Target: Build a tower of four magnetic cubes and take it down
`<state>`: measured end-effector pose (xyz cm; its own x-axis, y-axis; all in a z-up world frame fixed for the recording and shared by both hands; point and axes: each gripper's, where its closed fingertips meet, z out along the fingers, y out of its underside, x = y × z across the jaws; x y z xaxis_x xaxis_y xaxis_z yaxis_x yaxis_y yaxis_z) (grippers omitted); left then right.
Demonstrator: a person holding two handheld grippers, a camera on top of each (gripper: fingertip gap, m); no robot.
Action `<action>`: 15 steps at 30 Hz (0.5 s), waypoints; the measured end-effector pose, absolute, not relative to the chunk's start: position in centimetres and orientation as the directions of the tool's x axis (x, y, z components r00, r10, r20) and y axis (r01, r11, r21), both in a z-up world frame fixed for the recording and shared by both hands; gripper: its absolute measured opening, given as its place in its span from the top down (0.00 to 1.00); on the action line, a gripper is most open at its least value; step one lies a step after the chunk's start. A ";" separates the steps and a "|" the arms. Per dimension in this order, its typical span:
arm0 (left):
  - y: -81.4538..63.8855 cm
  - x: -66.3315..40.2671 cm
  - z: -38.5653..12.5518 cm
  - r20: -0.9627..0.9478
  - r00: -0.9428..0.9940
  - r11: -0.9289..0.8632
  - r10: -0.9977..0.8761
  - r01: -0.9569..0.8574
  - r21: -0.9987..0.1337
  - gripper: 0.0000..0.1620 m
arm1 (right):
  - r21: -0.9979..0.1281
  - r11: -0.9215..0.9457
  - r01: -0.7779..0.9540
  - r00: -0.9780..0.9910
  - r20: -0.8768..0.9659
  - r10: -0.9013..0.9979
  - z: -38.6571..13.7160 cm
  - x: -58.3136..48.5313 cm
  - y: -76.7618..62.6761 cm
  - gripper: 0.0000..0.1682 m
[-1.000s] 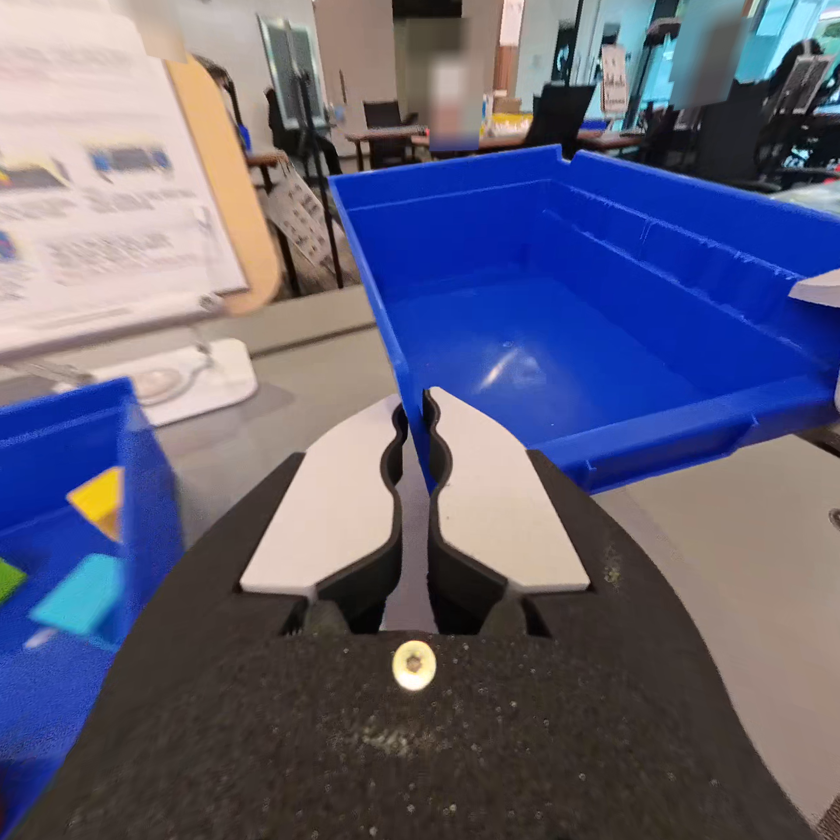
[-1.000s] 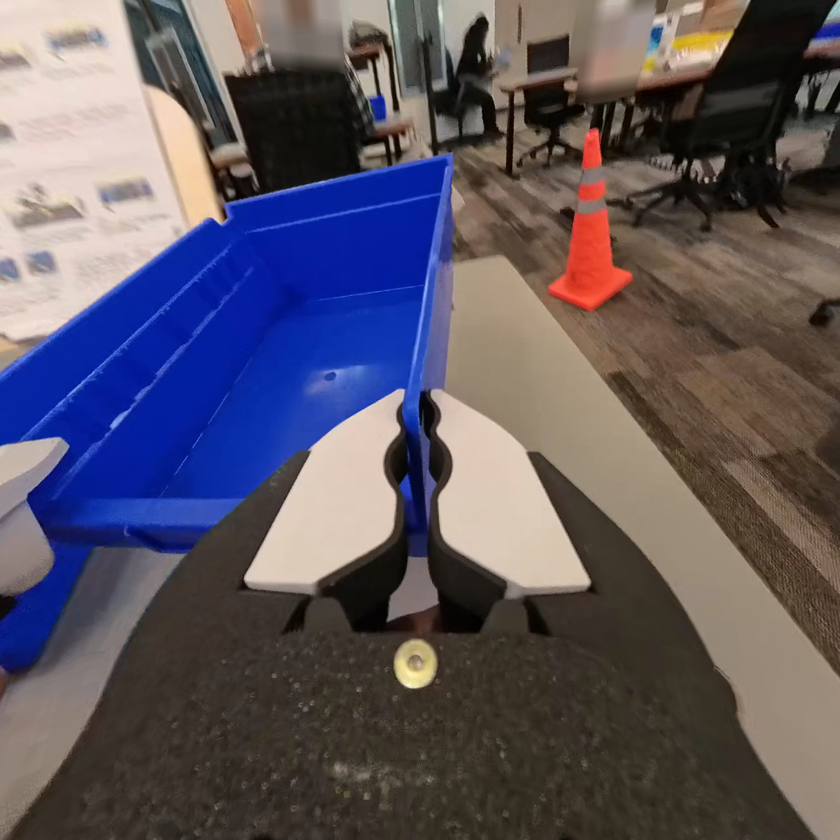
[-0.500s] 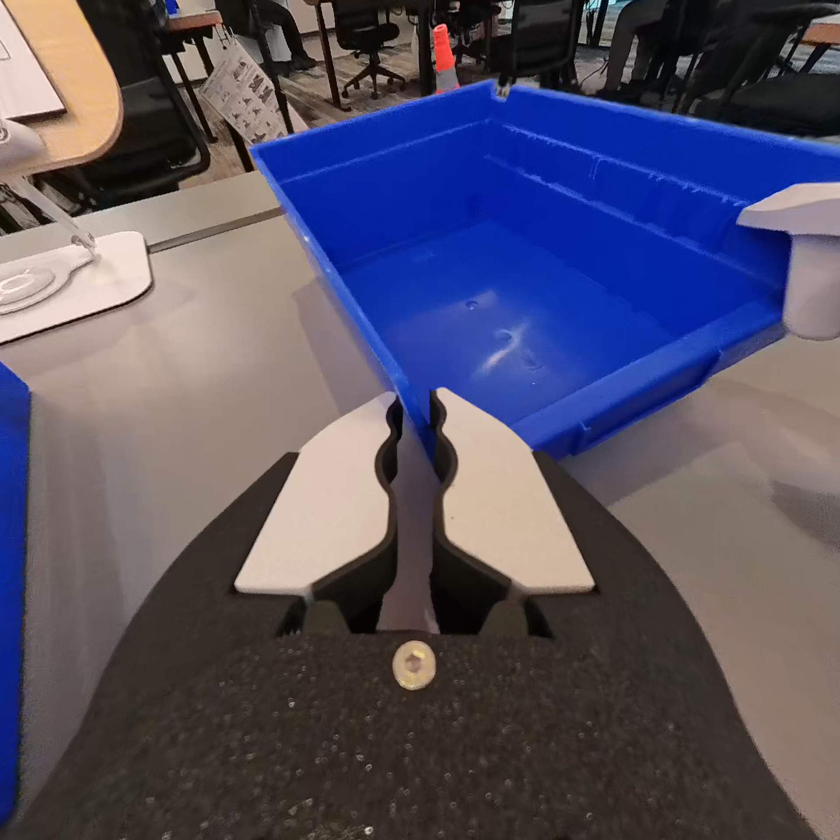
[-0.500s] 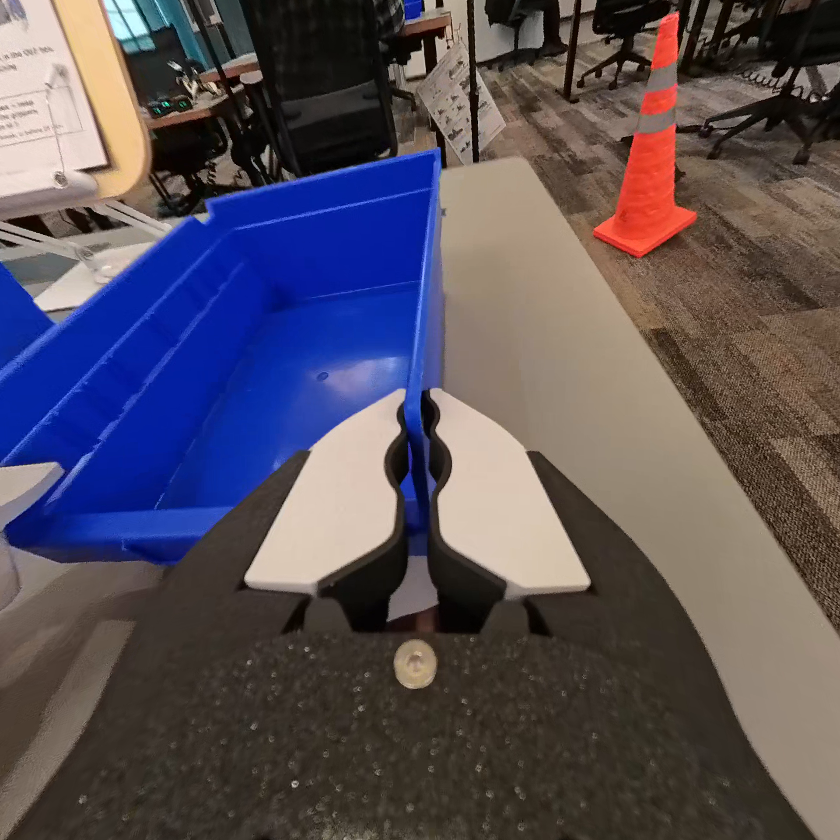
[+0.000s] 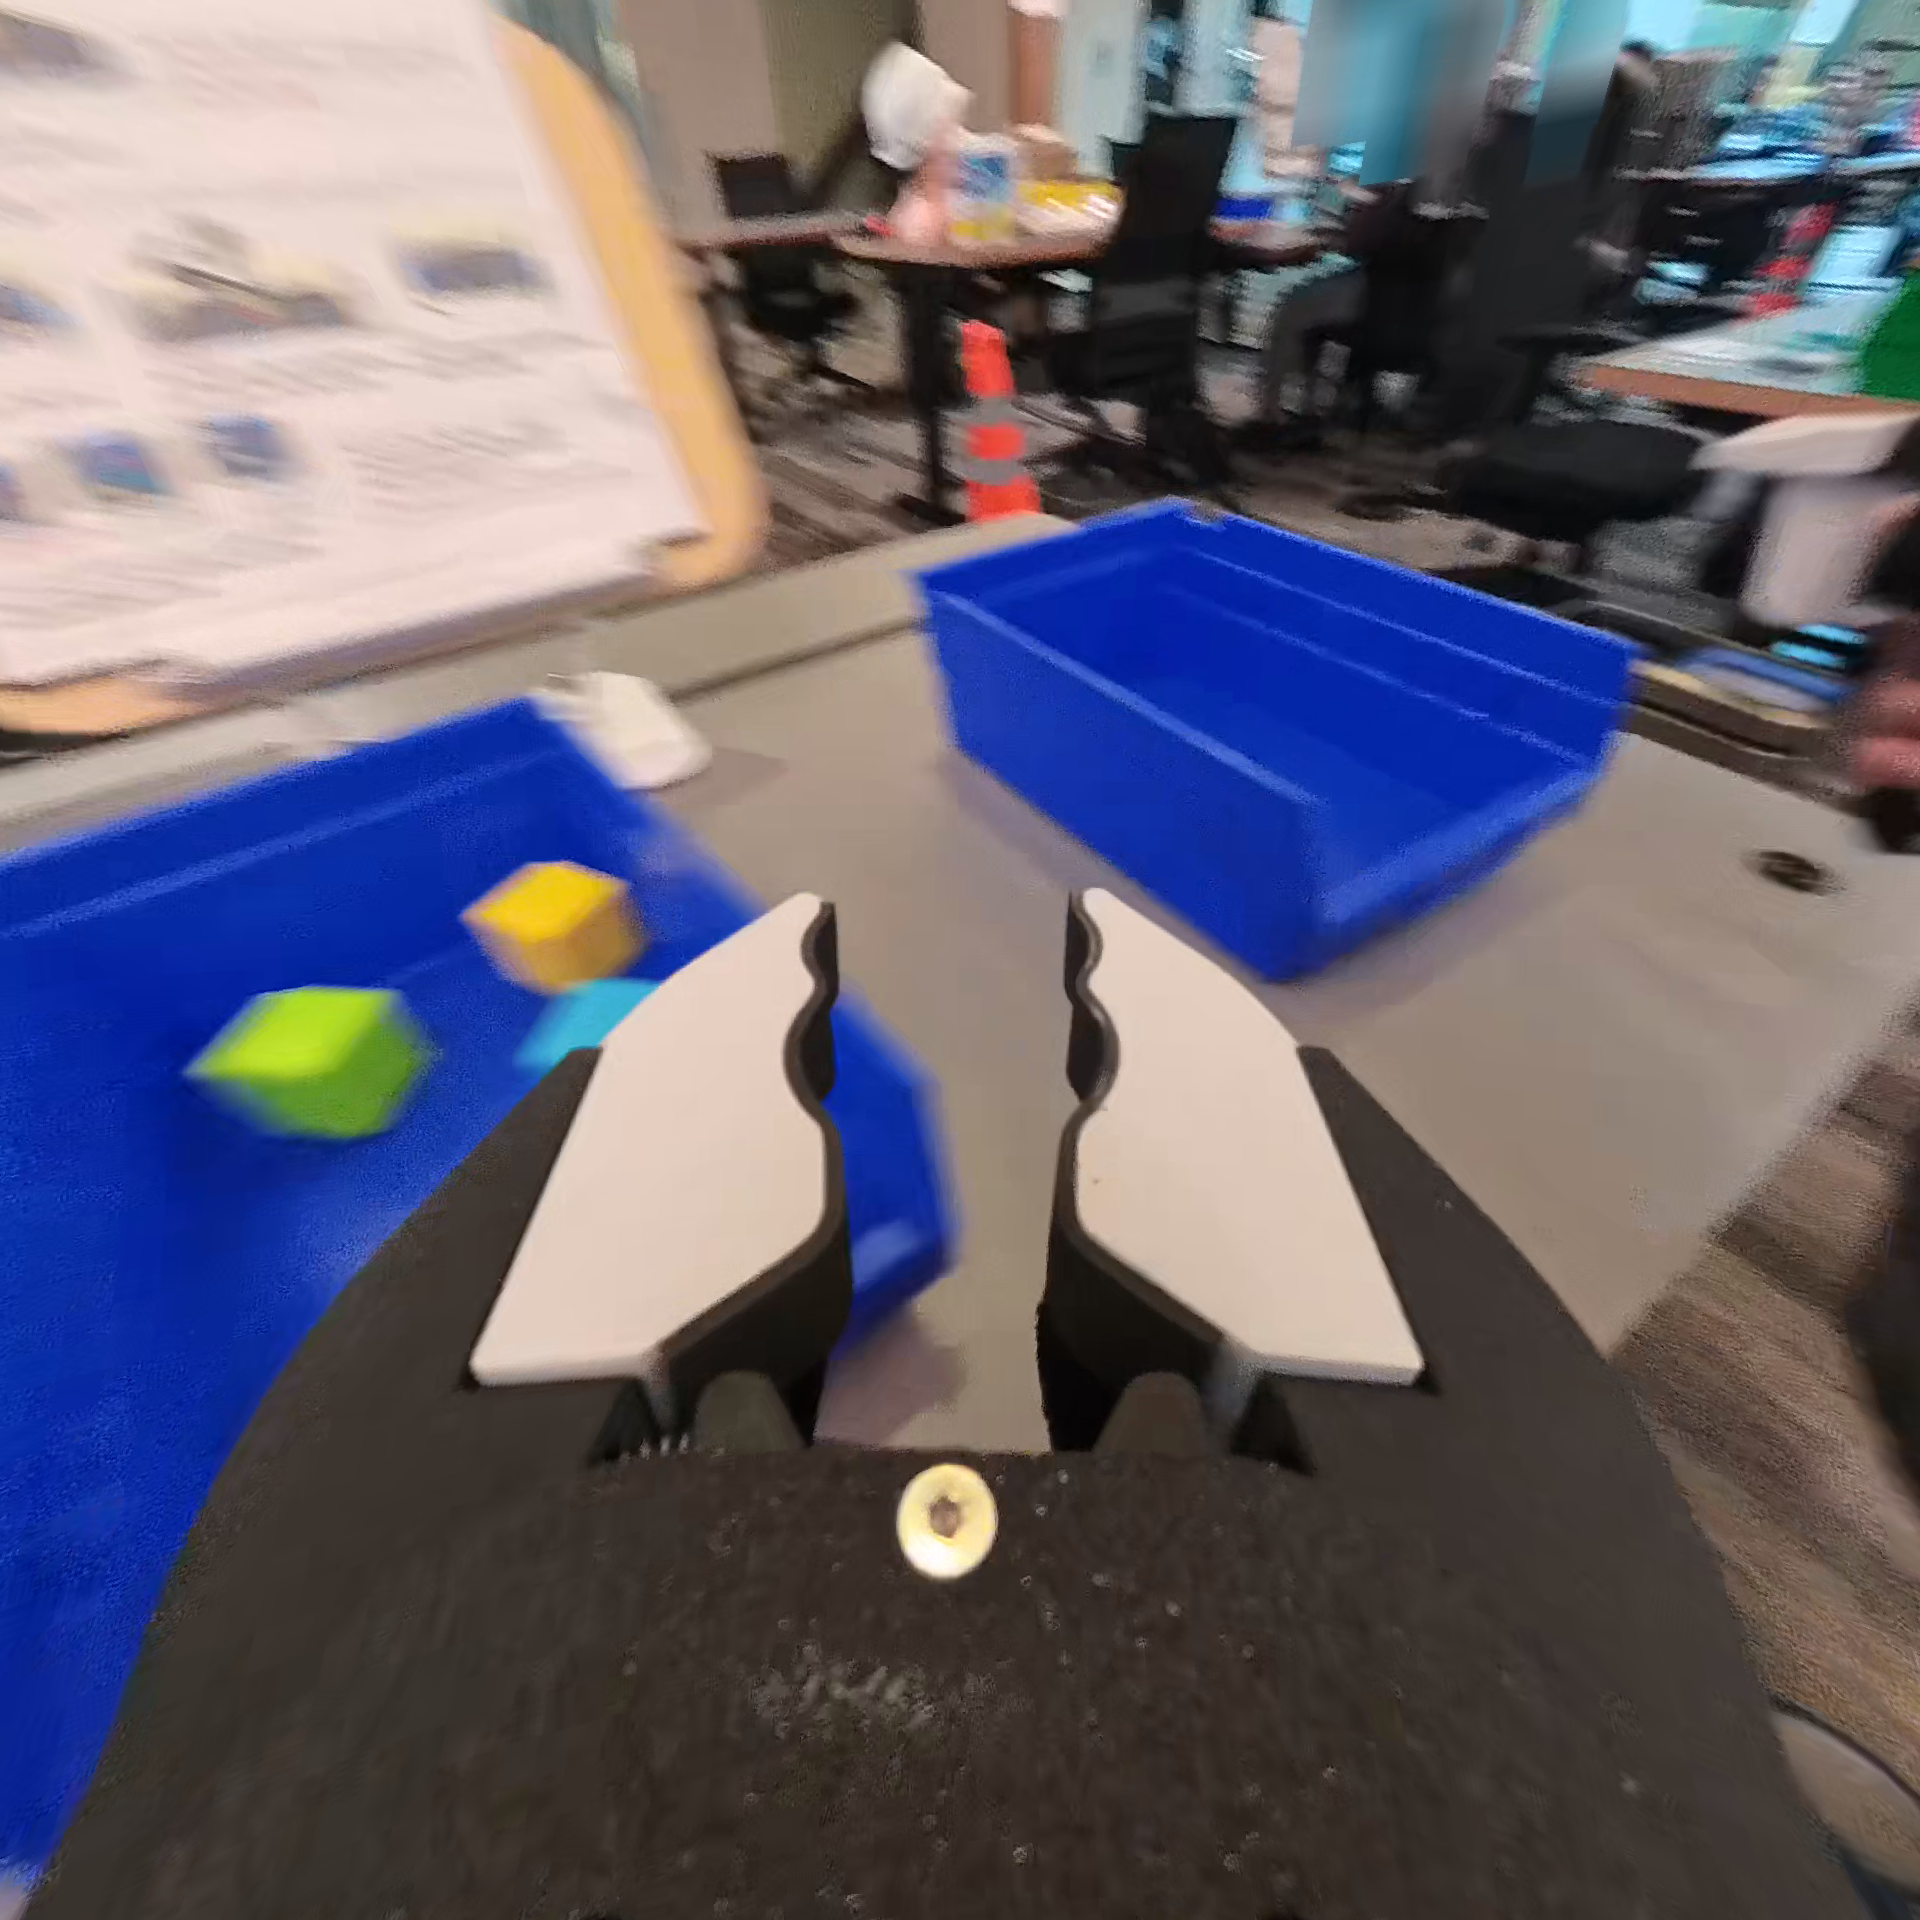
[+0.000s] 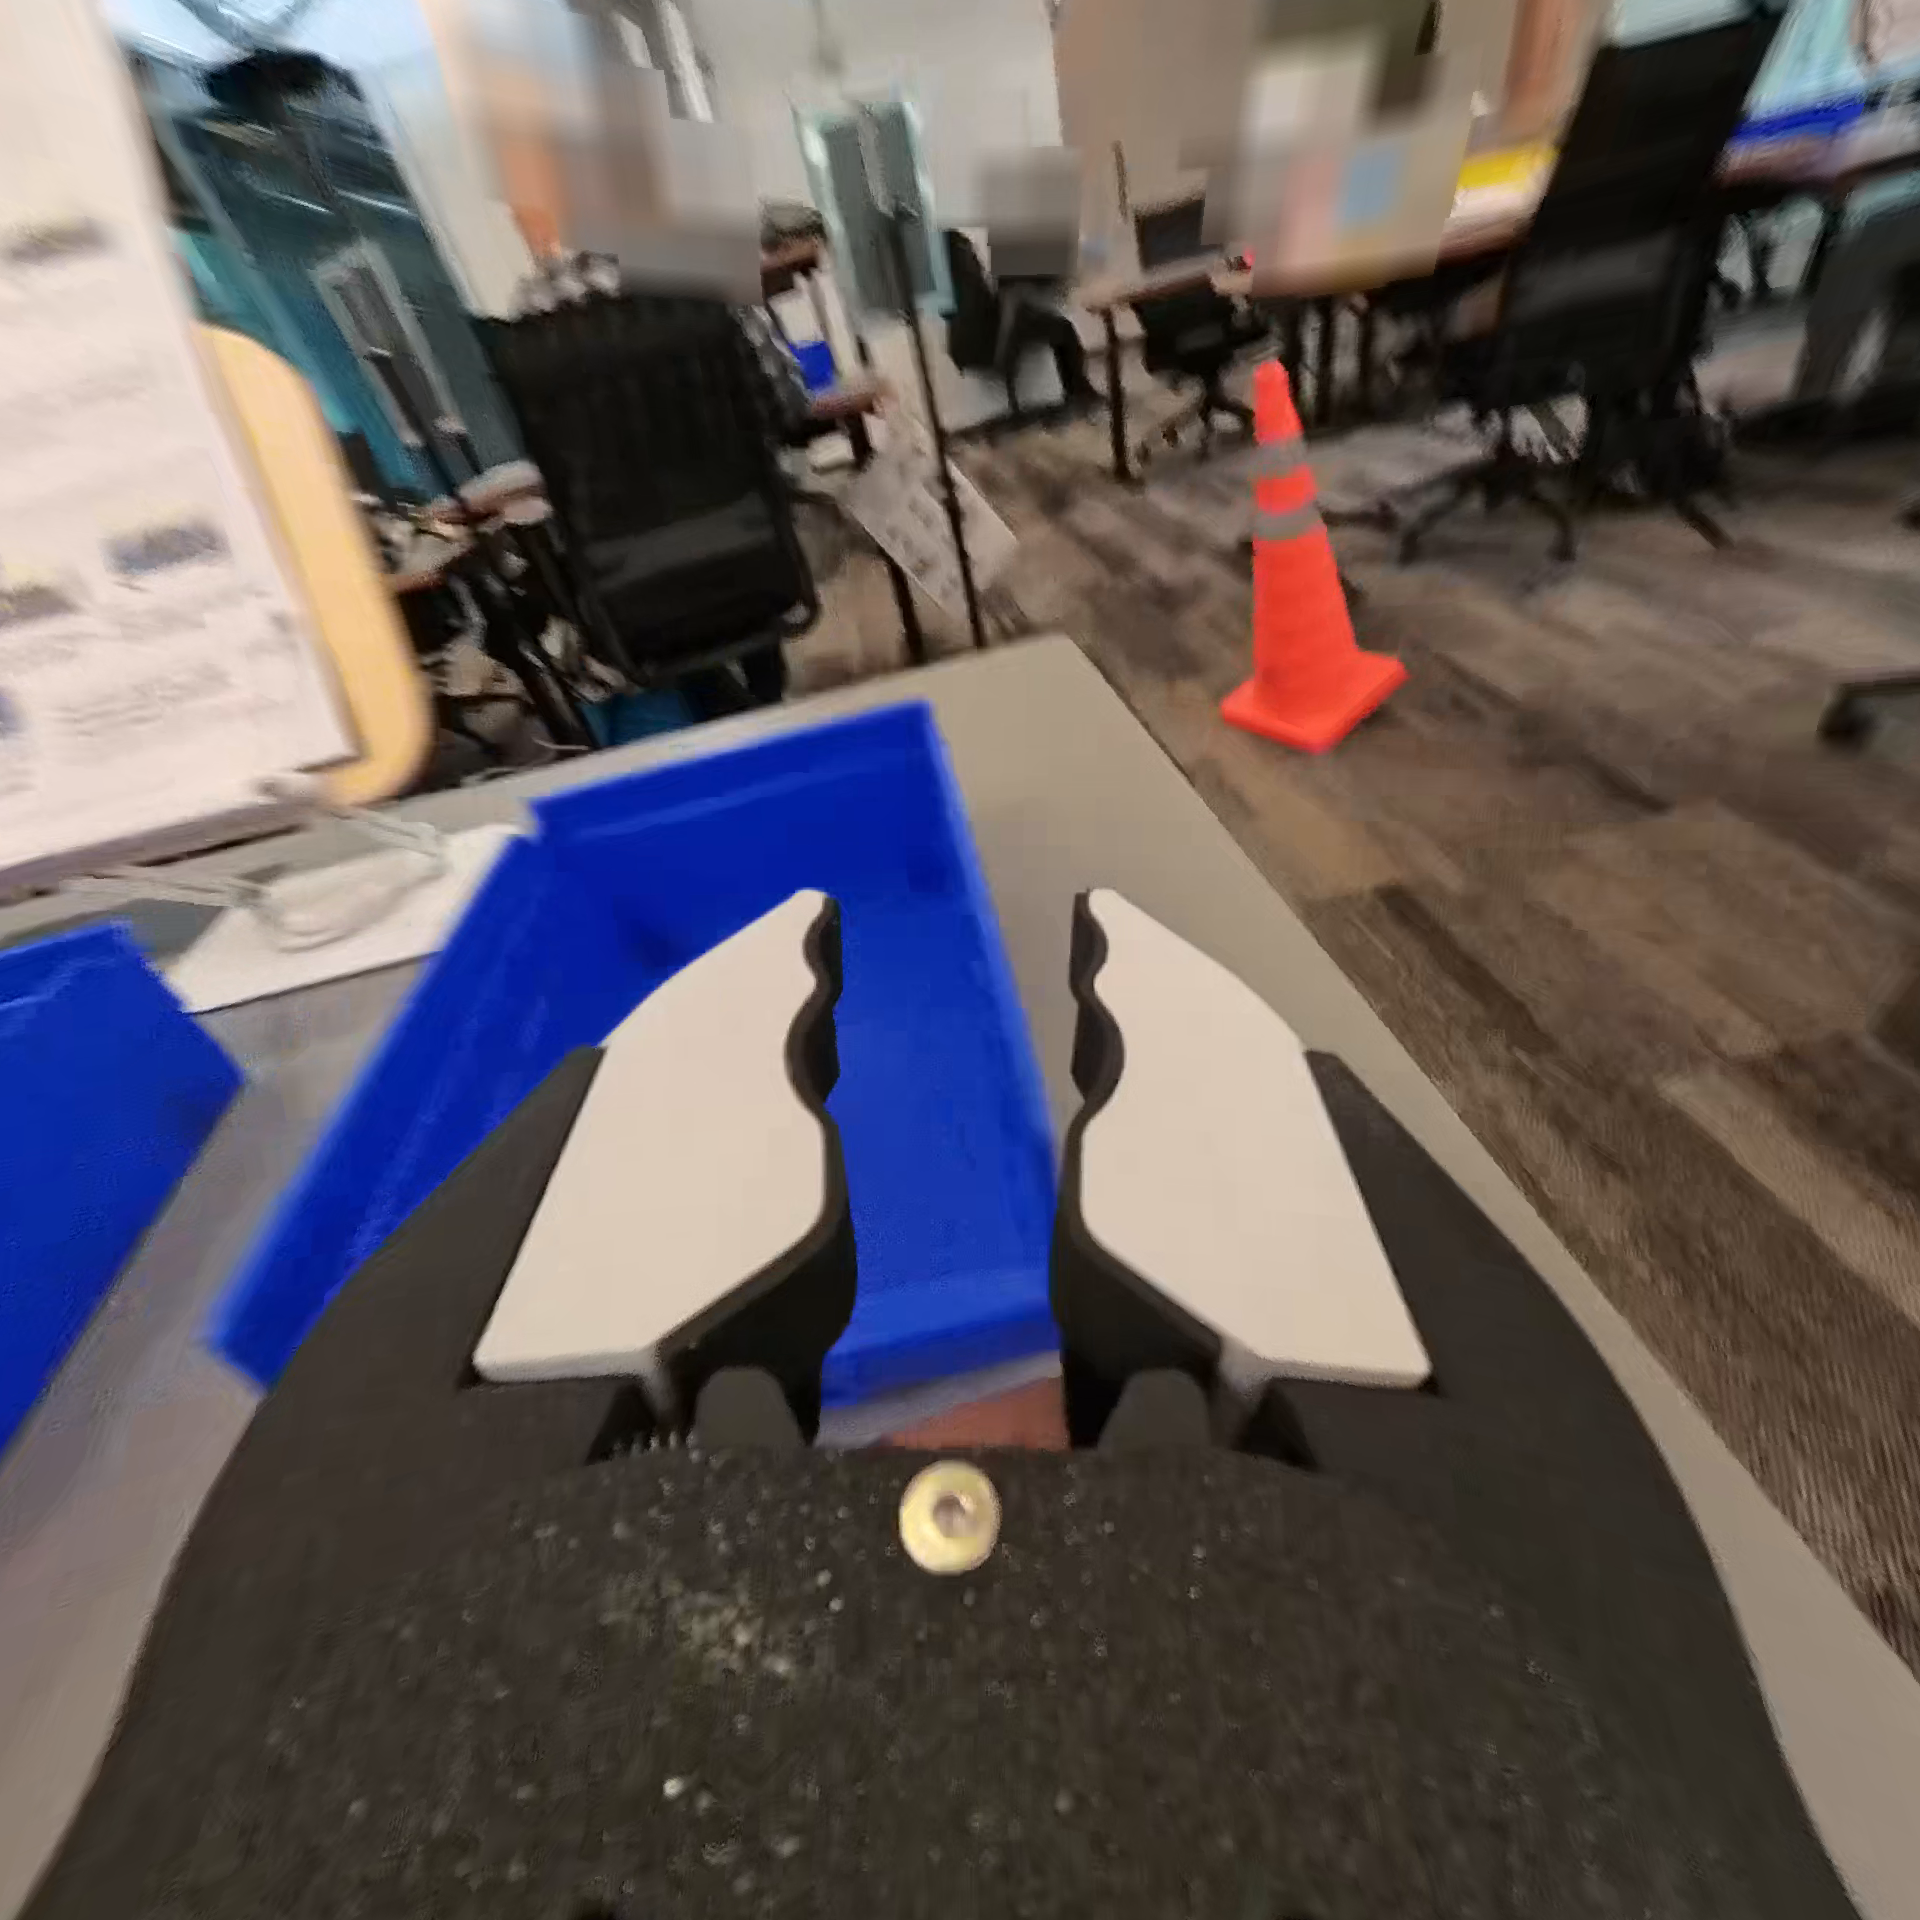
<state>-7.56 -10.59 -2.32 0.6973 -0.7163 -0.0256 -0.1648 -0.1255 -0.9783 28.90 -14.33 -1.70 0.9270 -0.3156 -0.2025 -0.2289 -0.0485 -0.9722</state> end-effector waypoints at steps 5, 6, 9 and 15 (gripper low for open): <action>-5.1 -24.2 -3.7 -0.060 0.908 -0.176 -0.415 -0.145 -0.974 0.74 | -0.993 -0.005 -0.119 0.993 -0.119 -0.025 4.0 14.7 -10.9 0.74; -4.3 -26.1 -5.2 -0.018 0.926 -0.236 -0.378 -0.115 -0.965 0.71 | -0.990 -0.012 -0.137 0.989 -0.138 0.045 3.8 10.9 -10.0 0.73; -3.2 -27.8 -9.0 0.100 0.930 -0.354 -0.354 -0.035 -0.934 0.72 | -0.970 -0.170 -0.172 0.952 -0.208 0.224 -1.0 -1.1 -7.3 0.73; -2.2 -27.1 -11.9 0.103 0.928 -0.411 -0.358 -0.058 -0.910 0.86 | -0.941 -0.339 -0.003 0.984 -0.064 0.168 -10.8 -9.5 -5.9 0.78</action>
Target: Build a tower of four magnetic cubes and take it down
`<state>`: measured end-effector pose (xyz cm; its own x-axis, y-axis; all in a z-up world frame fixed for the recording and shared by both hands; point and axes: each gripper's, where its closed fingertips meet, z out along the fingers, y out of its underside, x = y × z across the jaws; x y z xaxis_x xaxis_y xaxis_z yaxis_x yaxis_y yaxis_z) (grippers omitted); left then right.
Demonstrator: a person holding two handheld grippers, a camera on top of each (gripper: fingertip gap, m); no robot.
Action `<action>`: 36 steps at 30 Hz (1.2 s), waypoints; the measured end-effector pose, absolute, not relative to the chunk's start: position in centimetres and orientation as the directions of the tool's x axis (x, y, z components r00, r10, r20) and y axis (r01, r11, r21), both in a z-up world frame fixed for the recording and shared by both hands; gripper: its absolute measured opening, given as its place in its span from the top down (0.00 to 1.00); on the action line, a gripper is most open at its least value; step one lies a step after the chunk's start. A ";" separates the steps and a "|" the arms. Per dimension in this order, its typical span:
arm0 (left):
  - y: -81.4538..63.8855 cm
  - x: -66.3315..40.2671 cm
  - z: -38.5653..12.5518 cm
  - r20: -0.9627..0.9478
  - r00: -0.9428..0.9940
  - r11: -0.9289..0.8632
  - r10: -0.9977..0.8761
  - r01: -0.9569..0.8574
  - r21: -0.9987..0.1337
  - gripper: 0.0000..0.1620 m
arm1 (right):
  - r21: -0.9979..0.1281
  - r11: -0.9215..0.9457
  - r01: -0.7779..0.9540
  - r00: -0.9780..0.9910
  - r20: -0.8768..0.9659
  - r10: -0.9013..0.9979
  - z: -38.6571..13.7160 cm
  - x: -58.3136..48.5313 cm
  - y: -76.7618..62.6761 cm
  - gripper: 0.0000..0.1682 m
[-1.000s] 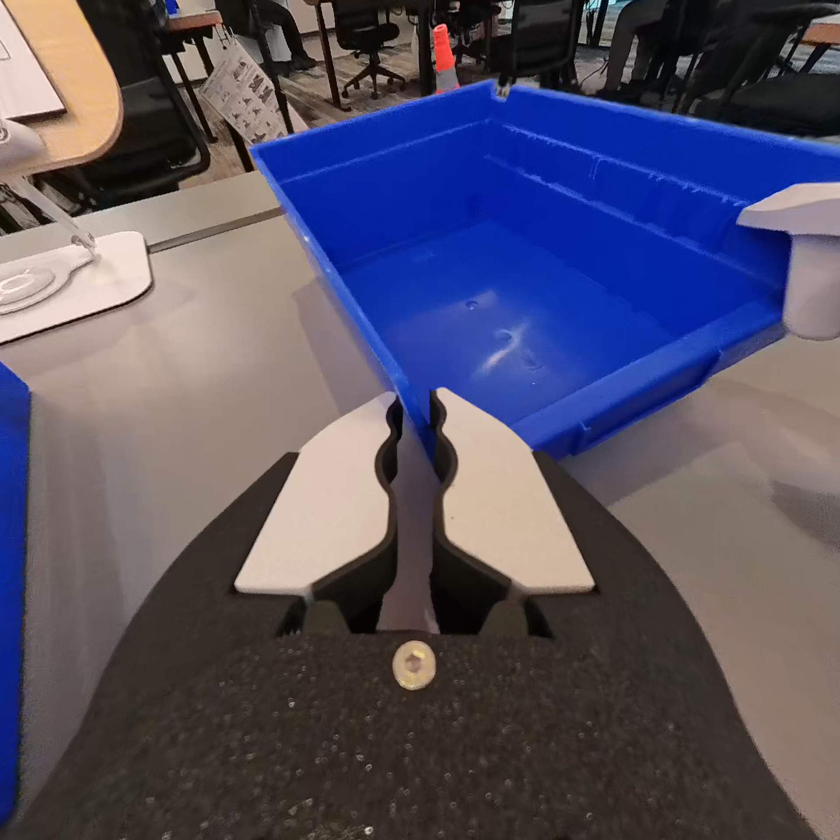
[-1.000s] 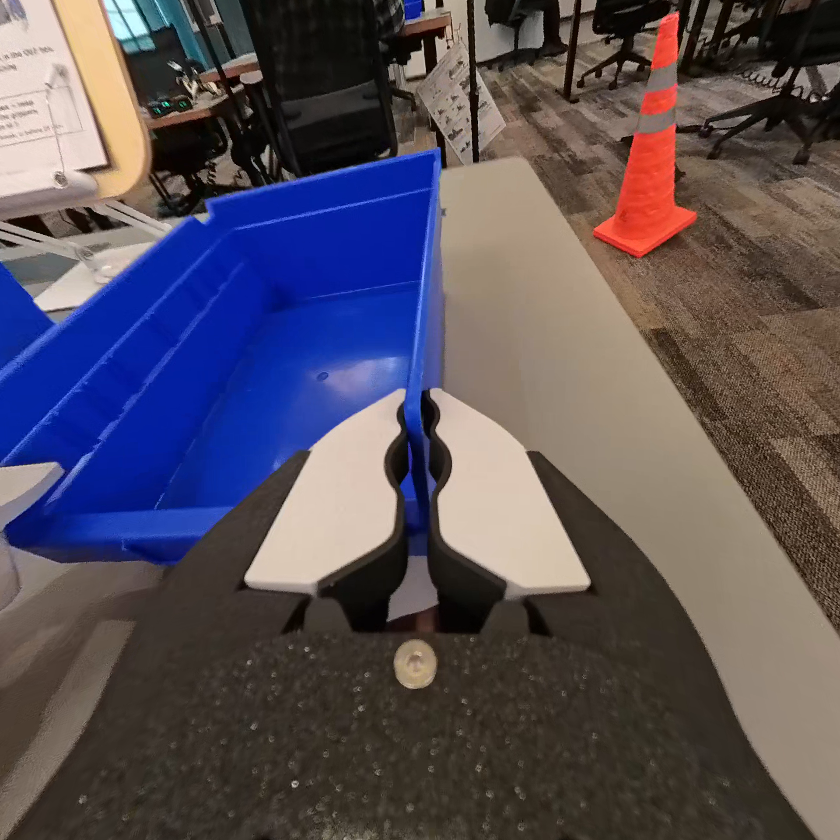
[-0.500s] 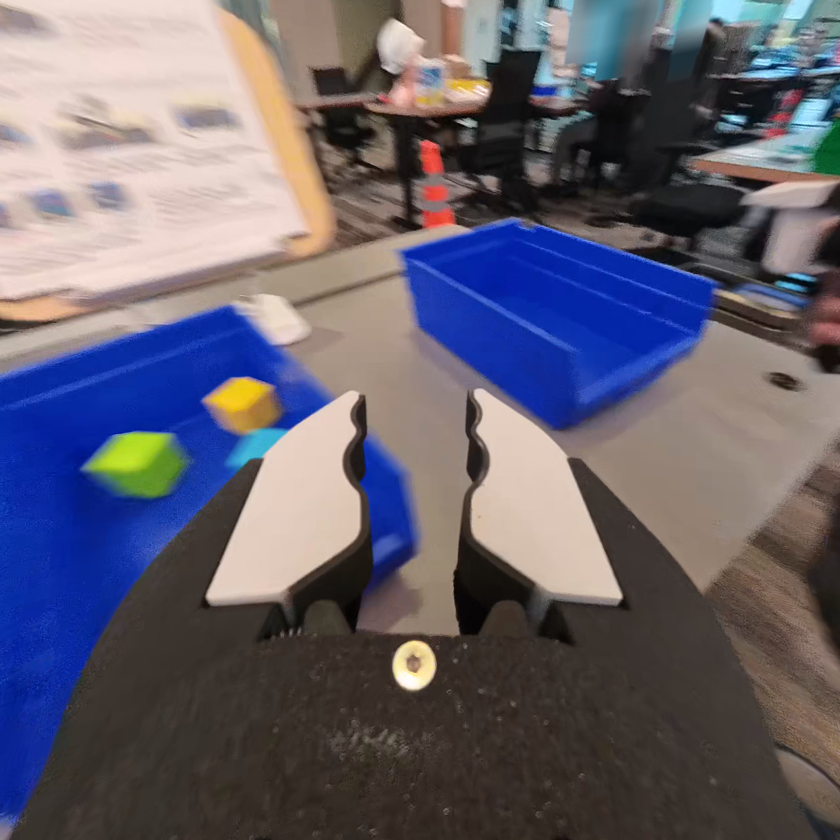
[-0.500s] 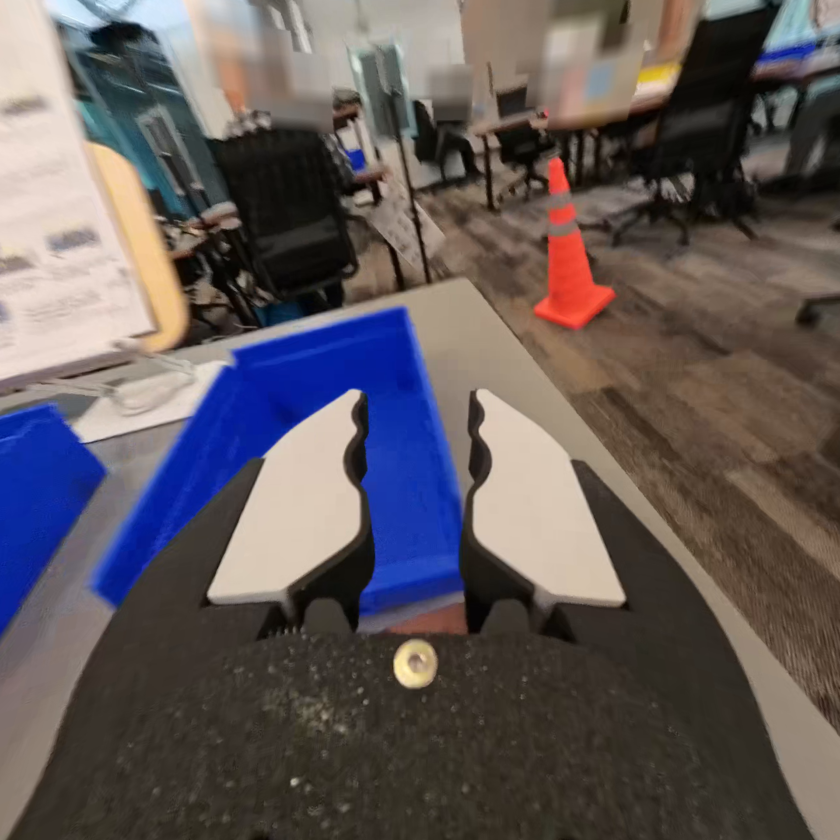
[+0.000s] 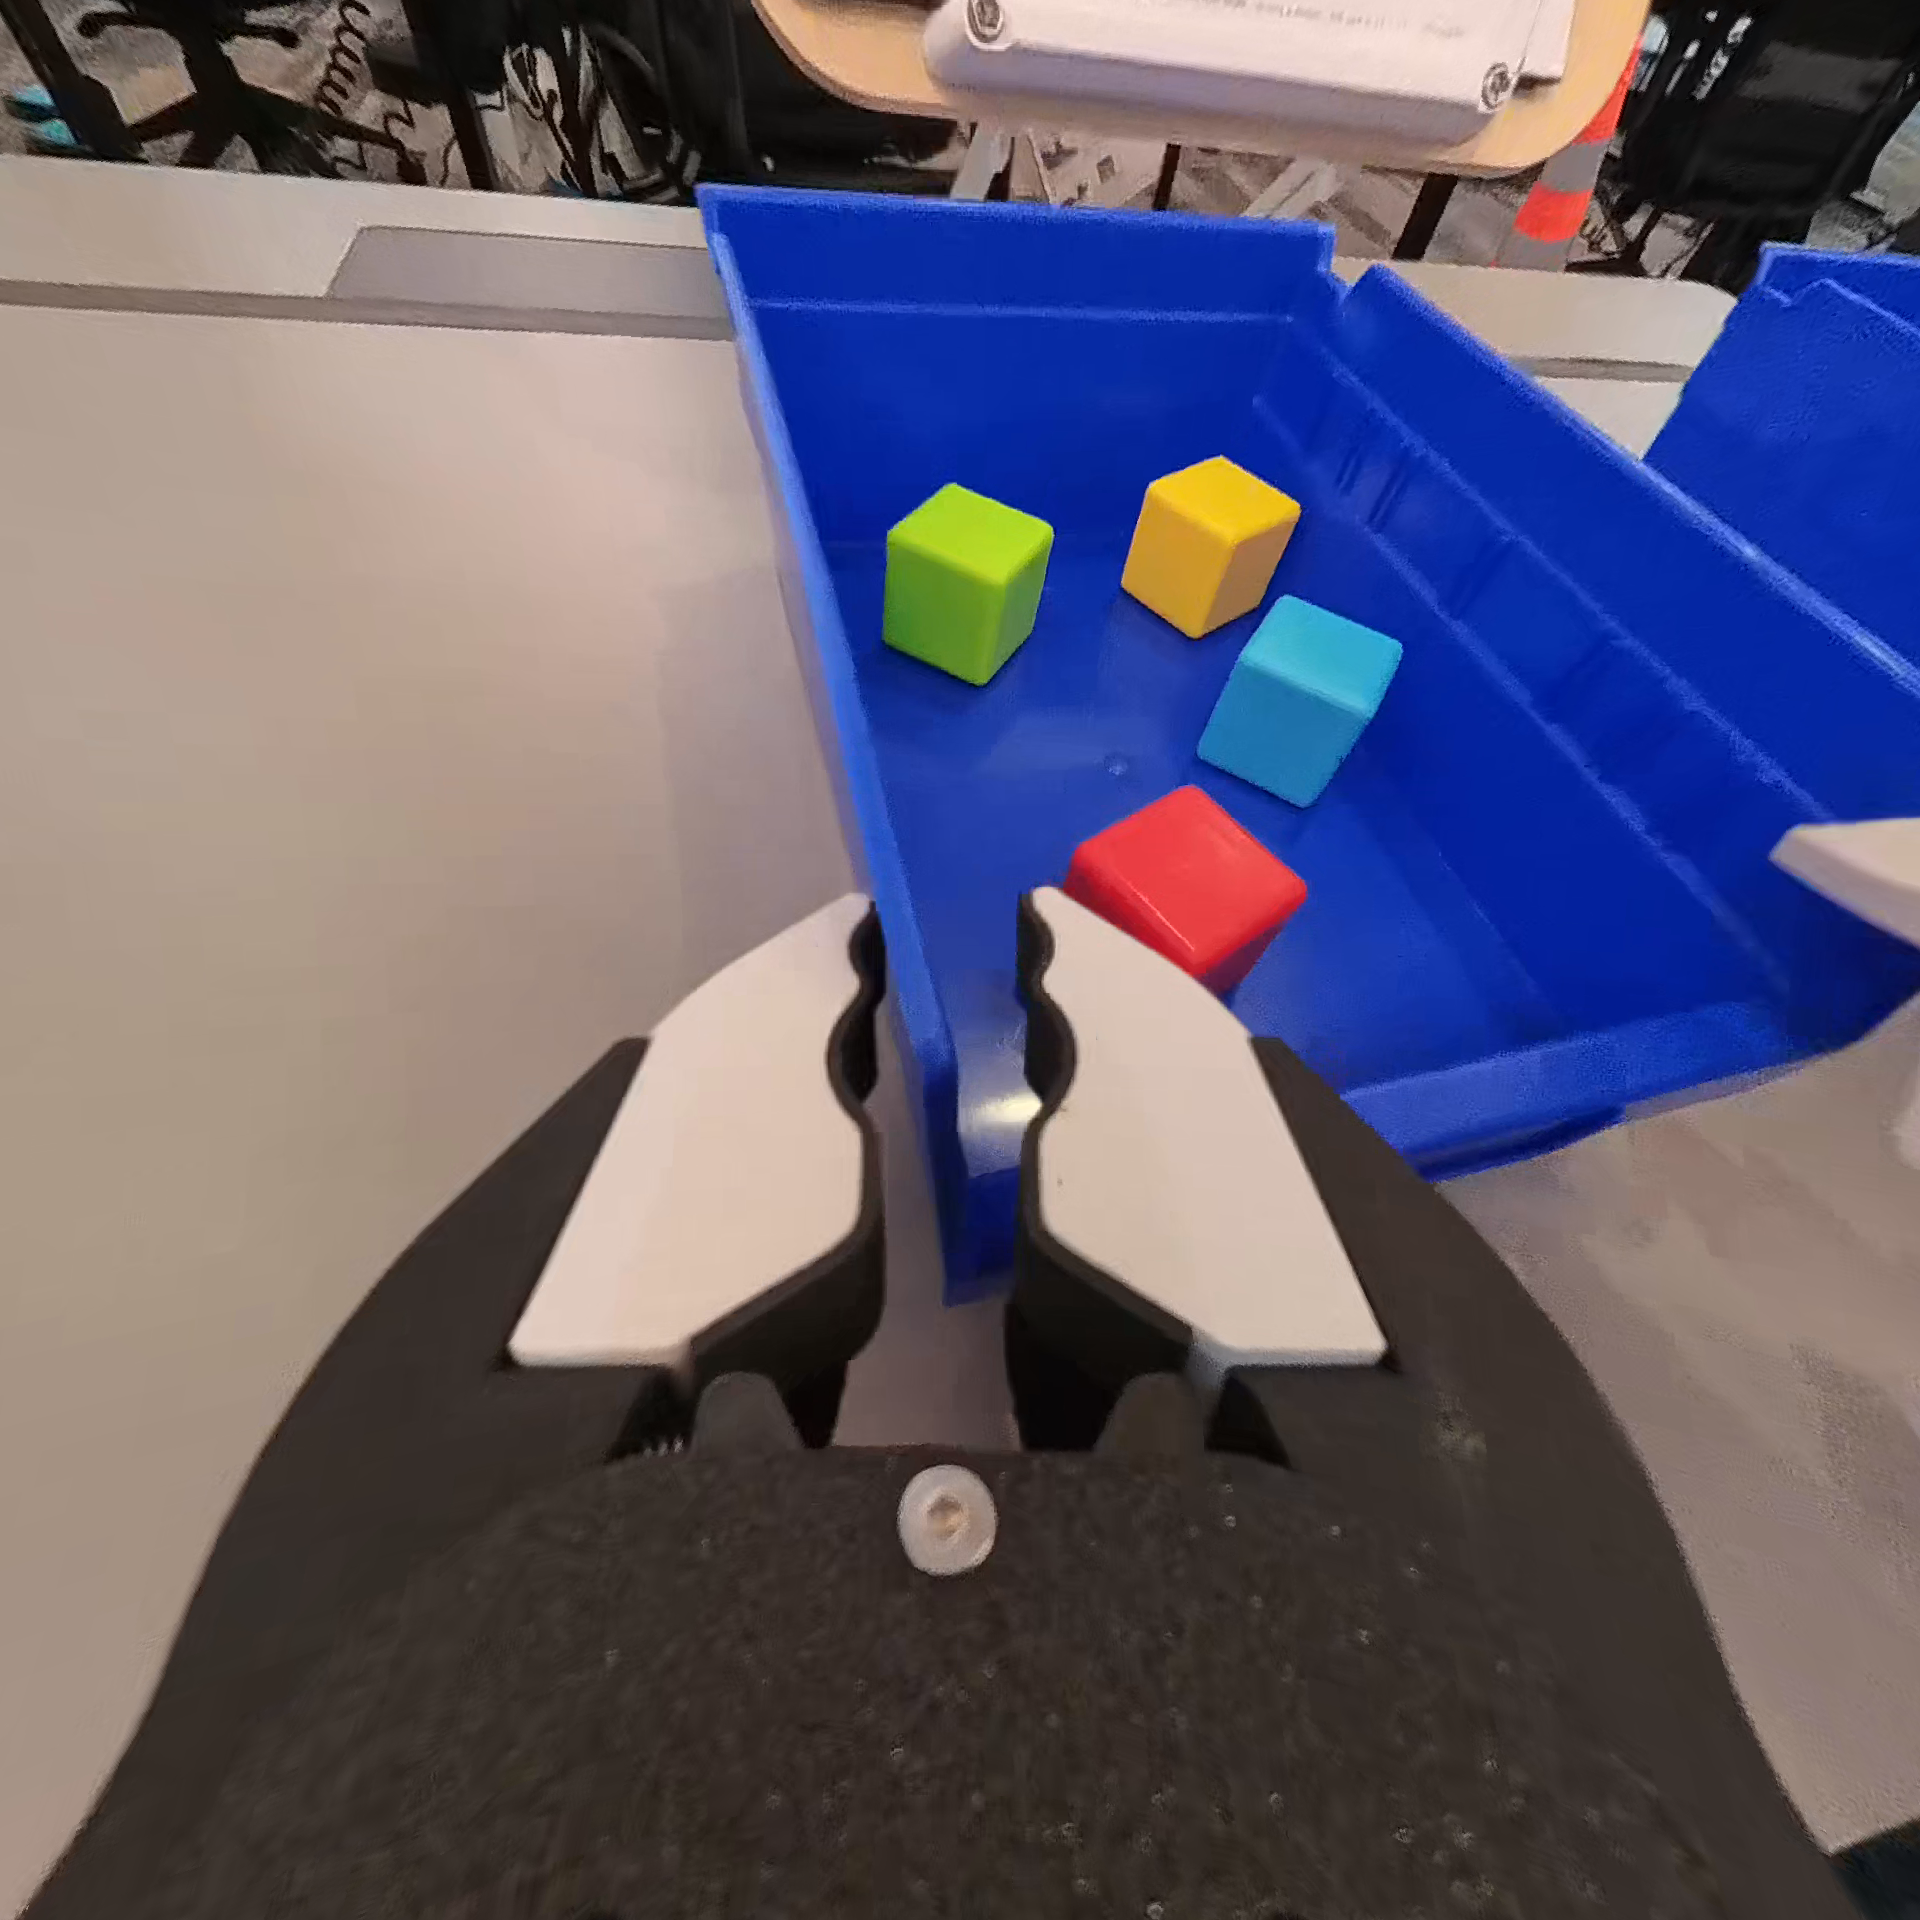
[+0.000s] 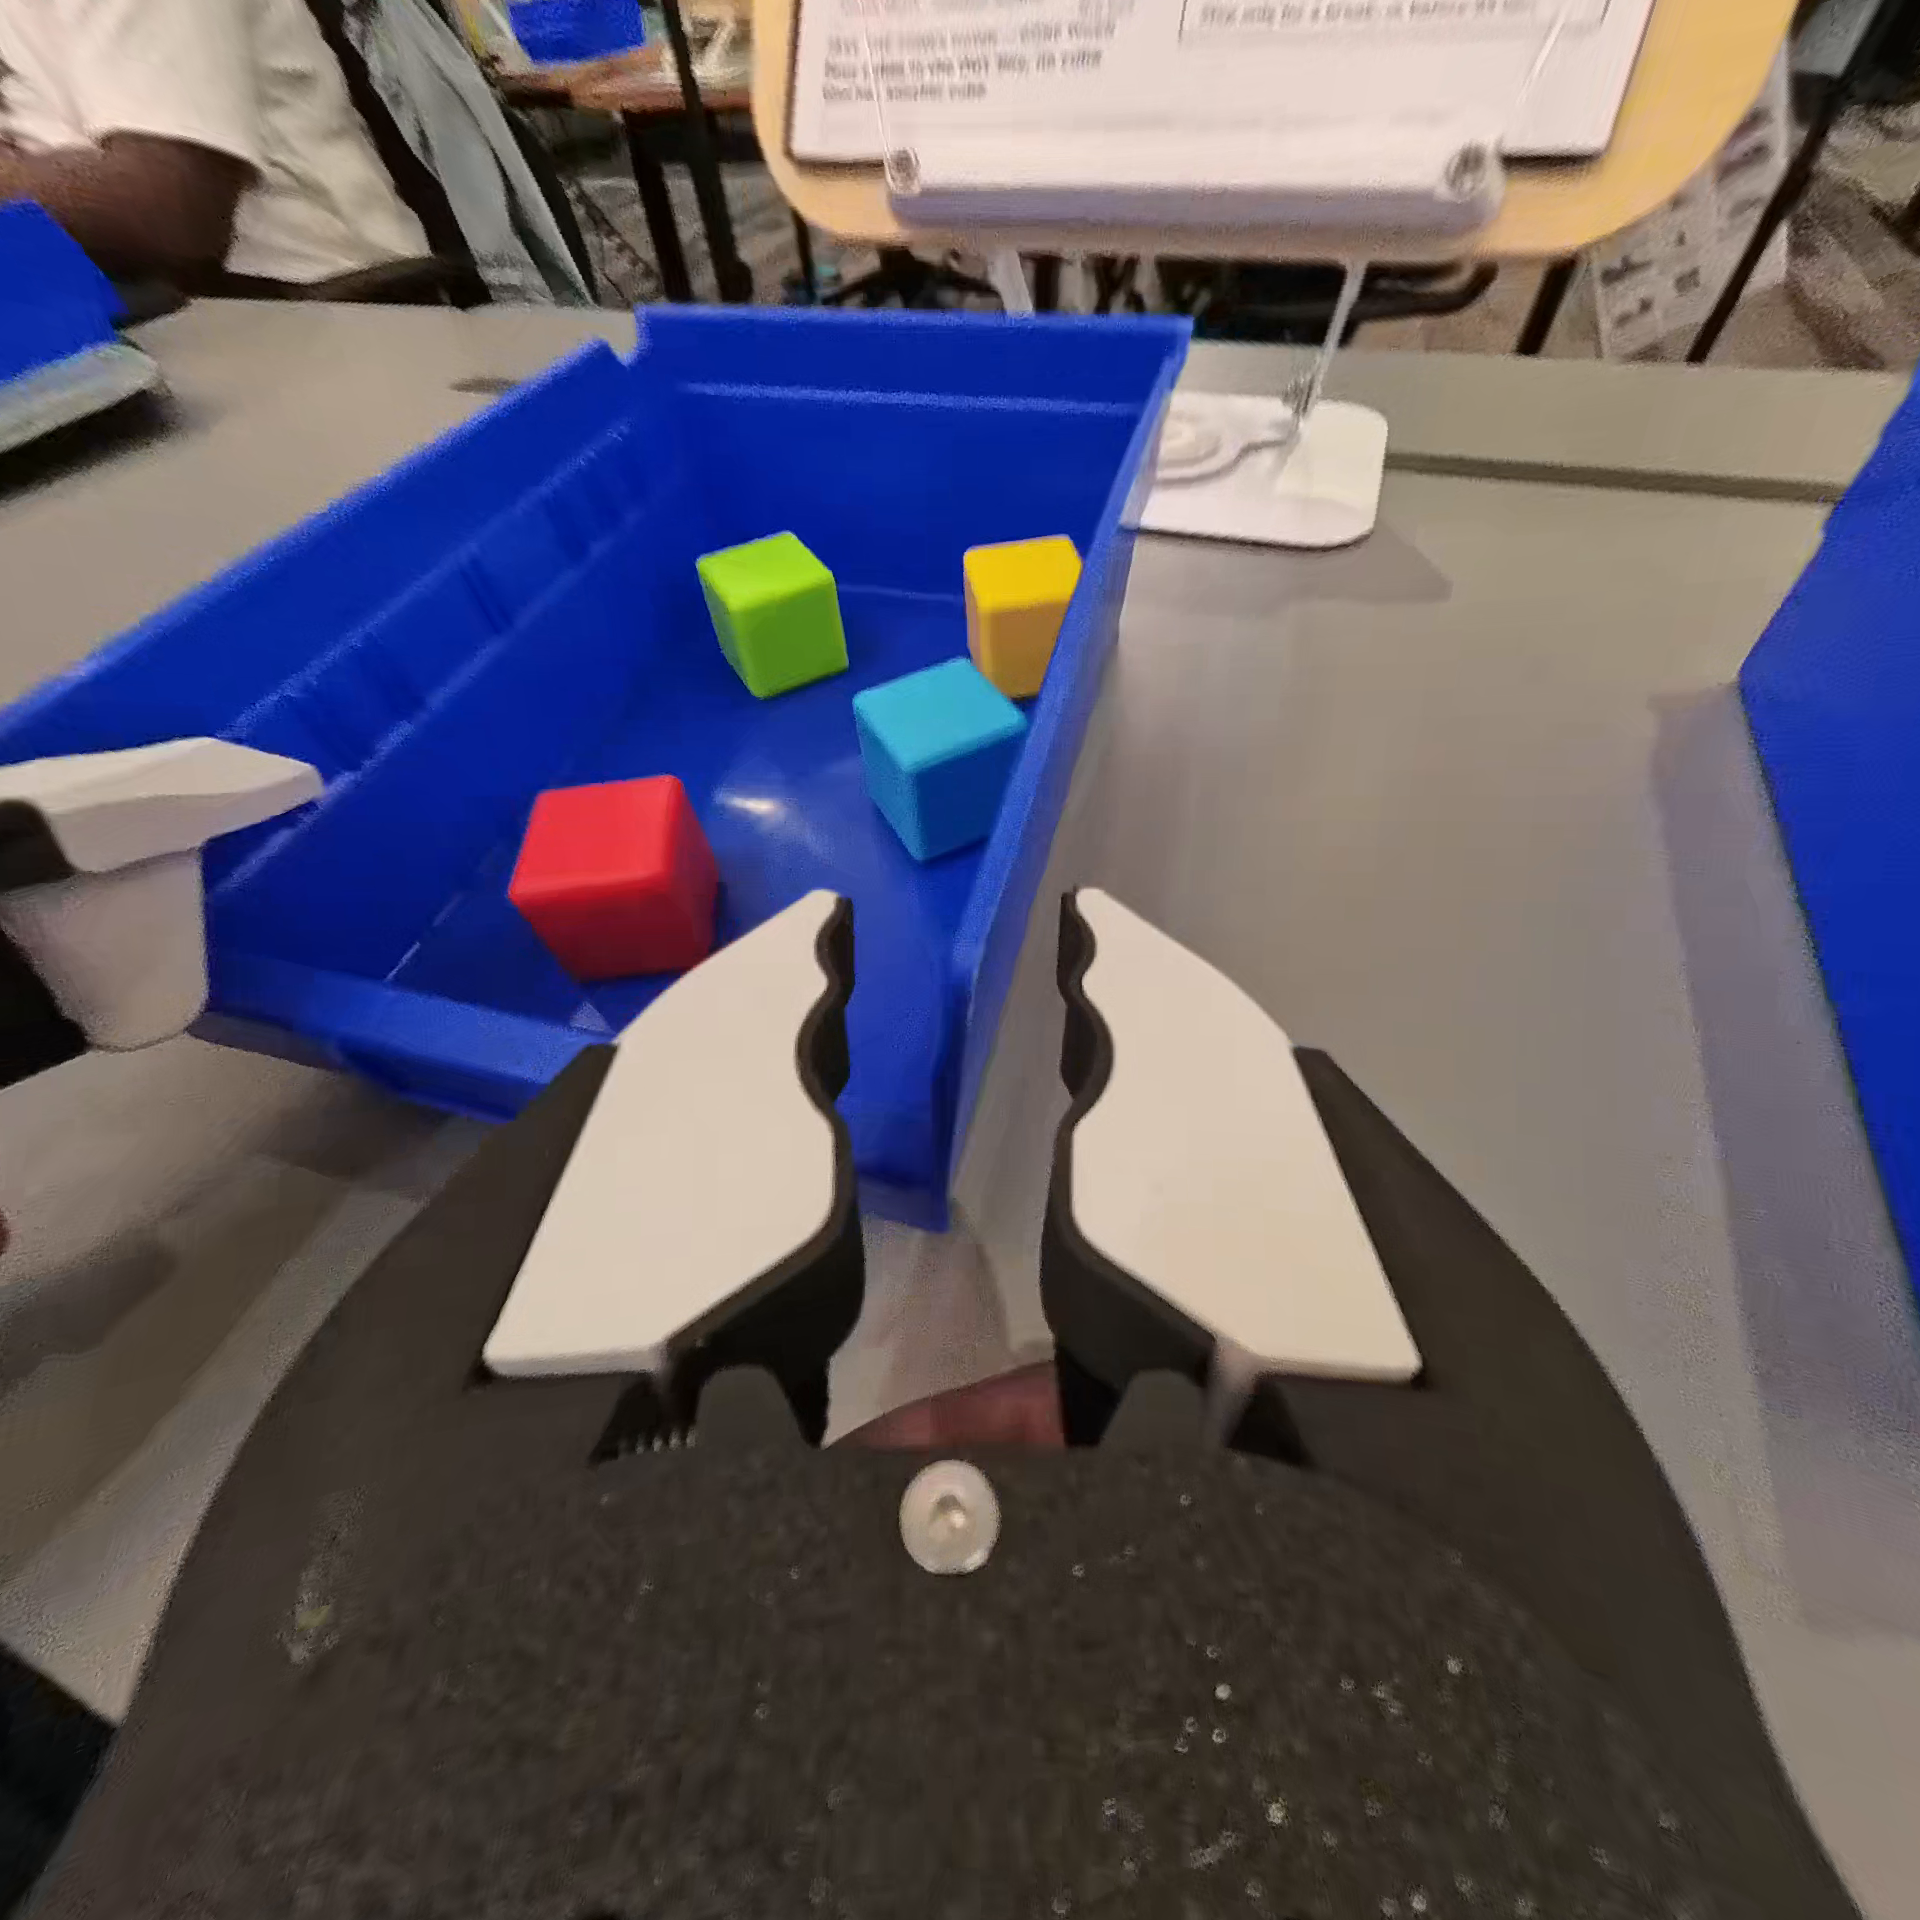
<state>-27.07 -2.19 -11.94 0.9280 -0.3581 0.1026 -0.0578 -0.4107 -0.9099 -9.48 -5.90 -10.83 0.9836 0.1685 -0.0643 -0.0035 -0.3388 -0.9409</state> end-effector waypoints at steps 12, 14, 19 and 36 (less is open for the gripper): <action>-1.5 -31.6 -11.2 0.109 0.958 -0.433 -0.265 -0.017 -0.901 0.98 | -0.940 -0.304 -0.155 0.988 -0.154 -0.028 -10.7 -13.0 -4.5 0.98; -1.0 -34.3 -10.6 0.096 0.970 -0.414 -0.224 -0.006 -0.910 0.98 | -0.948 -0.280 -0.152 0.988 -0.150 -0.028 -10.2 -15.8 -4.2 0.98; 0.6 -42.2 -8.9 0.062 0.986 -0.362 -0.155 0.002 -0.932 0.98 | -0.962 -0.245 -0.124 0.990 -0.136 0.032 -9.1 -23.7 -2.4 0.98; 5.0 -52.8 -11.6 0.045 0.986 -0.426 -0.161 -0.028 -0.904 0.97 | -0.943 -0.319 -0.096 0.990 -0.124 0.069 -11.6 -34.4 1.2 0.96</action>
